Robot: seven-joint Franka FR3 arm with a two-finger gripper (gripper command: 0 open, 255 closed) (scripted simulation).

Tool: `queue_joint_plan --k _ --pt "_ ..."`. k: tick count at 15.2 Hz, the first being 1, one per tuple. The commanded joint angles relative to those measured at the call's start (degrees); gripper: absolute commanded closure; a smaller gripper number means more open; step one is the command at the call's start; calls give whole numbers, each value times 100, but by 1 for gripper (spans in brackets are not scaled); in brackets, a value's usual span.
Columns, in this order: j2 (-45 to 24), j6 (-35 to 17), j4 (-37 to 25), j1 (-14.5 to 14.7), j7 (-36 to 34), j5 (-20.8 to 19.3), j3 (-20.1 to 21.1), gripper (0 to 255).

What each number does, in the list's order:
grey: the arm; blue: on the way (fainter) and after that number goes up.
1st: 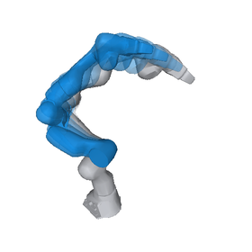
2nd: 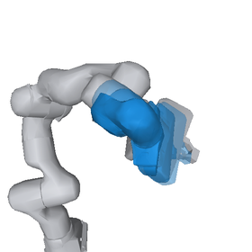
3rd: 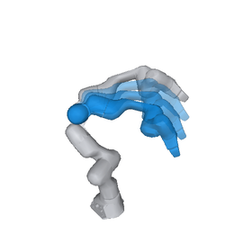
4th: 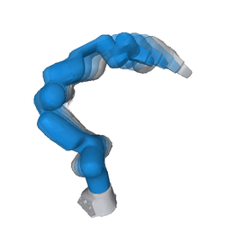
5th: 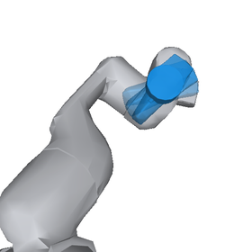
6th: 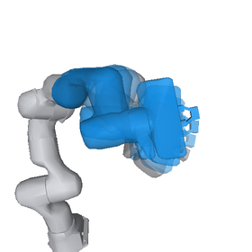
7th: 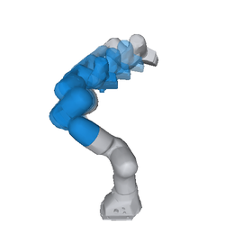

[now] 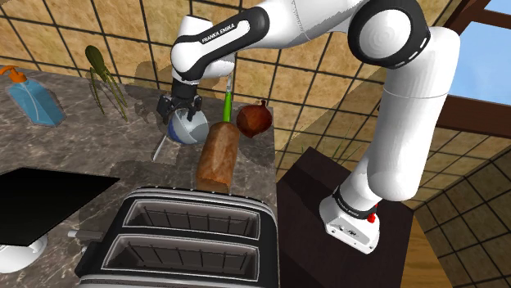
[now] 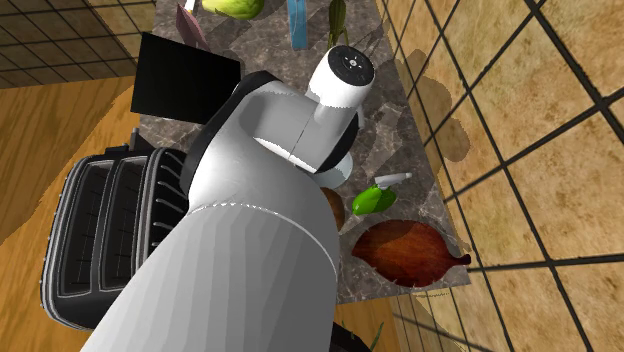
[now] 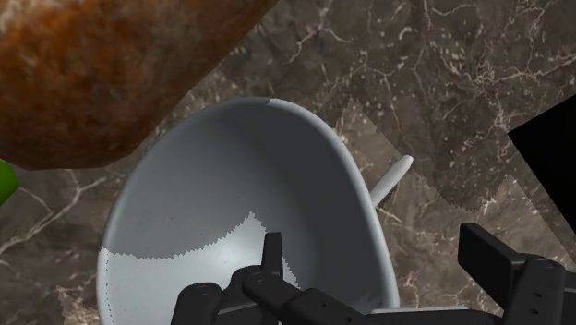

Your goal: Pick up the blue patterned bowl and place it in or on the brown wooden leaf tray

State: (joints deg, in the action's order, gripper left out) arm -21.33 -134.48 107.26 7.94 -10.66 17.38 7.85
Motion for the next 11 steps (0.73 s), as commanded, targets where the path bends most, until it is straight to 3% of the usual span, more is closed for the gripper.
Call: queue_joint_plan --k 1,3,4,11 --pt "-2 -3 0 0 0 0 0 0" --pt "-2 -2 0 0 0 0 0 0" --pt "-2 -2 0 0 0 0 0 255" --pt "-1 -3 1 1 -1 0 0 255"
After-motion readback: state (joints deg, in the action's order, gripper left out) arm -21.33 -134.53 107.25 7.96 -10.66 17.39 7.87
